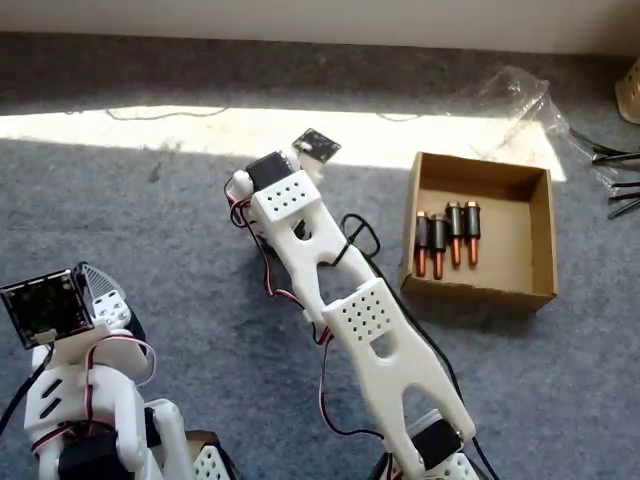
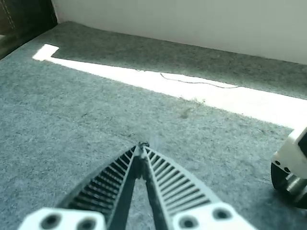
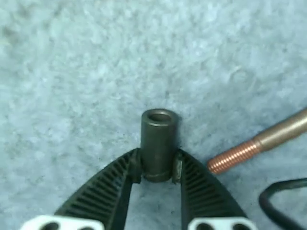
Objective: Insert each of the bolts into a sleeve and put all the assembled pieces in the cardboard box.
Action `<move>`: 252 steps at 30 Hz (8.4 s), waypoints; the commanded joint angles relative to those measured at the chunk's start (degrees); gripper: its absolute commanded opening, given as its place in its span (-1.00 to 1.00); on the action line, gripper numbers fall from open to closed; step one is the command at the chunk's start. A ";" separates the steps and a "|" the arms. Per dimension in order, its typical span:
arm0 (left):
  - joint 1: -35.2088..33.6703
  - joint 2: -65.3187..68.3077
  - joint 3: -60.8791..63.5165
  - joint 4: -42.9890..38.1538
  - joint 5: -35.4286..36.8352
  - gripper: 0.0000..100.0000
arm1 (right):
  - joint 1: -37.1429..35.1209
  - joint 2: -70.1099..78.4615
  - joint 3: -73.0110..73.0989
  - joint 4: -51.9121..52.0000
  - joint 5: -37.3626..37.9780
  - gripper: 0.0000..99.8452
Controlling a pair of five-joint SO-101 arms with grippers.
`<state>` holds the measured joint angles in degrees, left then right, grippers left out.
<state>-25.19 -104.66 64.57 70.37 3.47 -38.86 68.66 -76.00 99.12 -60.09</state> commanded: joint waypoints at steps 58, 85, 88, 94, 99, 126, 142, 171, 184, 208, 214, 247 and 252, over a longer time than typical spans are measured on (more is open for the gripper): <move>3.91 0.22 3.56 -4.57 -0.26 -0.99 | -0.66 -4.88 2.24 1.80 73.41 -0.70; 3.91 0.22 3.65 -4.57 -0.26 -0.99 | -0.92 -5.76 -3.56 -3.47 72.09 -0.69; 3.91 0.22 3.65 -4.57 -0.26 -0.99 | -1.10 -3.82 -3.56 -3.91 72.09 -0.70; 3.91 0.22 3.65 -4.57 -0.26 -0.99 | -1.27 -0.84 -3.82 -3.47 71.82 -0.70; 3.91 0.22 3.65 -4.57 -0.26 -0.99 | -1.27 -0.57 -3.56 -3.82 71.91 -0.76; 4.00 0.22 3.74 -4.48 -0.26 -0.99 | 1.36 -11.03 -4.70 2.07 71.82 -0.99; 9.63 0.31 3.82 -4.22 -0.62 -0.99 | 4.18 -61.23 33.19 1.80 72.09 -0.99; 23.52 6.90 5.05 -9.23 -22.33 -0.99 | 22.02 -126.73 93.14 -13.23 72.26 -0.99; 38.29 48.13 -19.47 0.18 -28.75 -0.99 | 22.11 -142.29 120.48 -26.86 71.91 -0.99; 55.96 101.67 -60.18 18.55 -52.04 -0.79 | 43.03 -173.41 155.91 -35.30 71.82 -0.99; 56.04 113.98 -73.01 19.16 -52.04 -0.78 | 43.12 -174.02 157.85 -36.35 71.82 -0.99; 55.52 150.99 -107.21 19.08 -52.04 -0.78 | 49.54 -174.02 159.16 -40.66 71.74 -0.99; 55.52 151.34 -107.21 19.08 -52.13 -0.78 | 49.54 -174.02 159.16 -40.66 71.74 -0.99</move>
<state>30.29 47.25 -39.96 89.19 -48.22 10.11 -104.88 83.82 60.18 12.18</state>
